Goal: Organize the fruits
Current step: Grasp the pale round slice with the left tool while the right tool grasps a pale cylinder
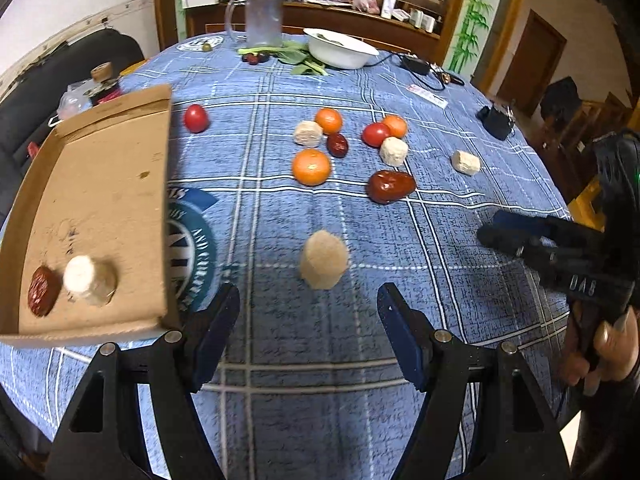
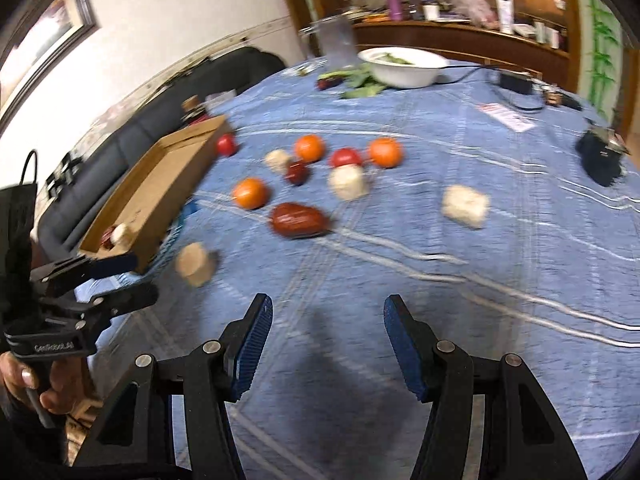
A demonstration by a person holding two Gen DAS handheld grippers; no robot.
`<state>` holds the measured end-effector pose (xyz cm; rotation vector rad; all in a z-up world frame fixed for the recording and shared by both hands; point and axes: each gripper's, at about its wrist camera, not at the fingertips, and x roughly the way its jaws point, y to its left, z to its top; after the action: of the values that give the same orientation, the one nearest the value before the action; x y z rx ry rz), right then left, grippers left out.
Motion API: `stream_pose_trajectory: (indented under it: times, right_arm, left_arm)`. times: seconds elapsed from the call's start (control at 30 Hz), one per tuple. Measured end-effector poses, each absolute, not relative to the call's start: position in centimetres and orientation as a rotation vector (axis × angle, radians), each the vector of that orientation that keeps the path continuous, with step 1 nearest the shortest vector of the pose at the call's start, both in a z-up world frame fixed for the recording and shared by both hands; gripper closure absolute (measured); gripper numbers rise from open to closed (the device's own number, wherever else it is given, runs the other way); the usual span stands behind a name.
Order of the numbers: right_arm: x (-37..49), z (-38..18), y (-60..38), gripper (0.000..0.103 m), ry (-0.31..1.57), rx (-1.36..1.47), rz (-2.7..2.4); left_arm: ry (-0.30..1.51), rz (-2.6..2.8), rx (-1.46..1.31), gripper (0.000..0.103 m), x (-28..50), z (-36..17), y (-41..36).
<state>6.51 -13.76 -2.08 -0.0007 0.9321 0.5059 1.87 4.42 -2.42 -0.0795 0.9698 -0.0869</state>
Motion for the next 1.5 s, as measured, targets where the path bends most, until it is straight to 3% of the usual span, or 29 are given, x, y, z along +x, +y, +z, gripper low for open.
stream_pose_trajectory:
  times: [0.5, 0.57, 0.63, 0.7, 1.1, 1.5]
  right_arm:
    - [14.5, -2.7, -15.5, 0.045, 0.899, -0.085, 0.272]
    - [15.4, -3.5, -14.8, 0.048, 0.92, -0.124, 0.247]
    - [15.8, -4.4, -14.6, 0.068, 0.947, -0.139, 0.238]
    - [15.3, -4.1, -14.7, 0.068, 0.929, -0.138, 0.237]
    - [10.2, 0.2, -10.3, 0.068, 0.854, -0.063, 0.447]
    - [6.1, 1.2, -4.1, 0.069, 0.852, -0.139, 0.596]
  left_arm:
    - [1.009, -0.112, -0.022, 0.033, 5.9, -5.0, 1.7]
    - [1.014, -0.108, -0.032, 0.043, 6.3, -5.5, 1.8]
    - [0.996, -0.083, -0.018, 0.061, 6.4, -5.6, 2.1]
    - [0.991, -0.077, -0.025, 0.075, 6.4, -5.4, 2.6]
    - [0.934, -0.062, -0.092, 0.075, 3.9, -2.9, 5.1]
    - [0.881, 0.018, -0.11, 0.075, 1.0, -1.0, 8.5]
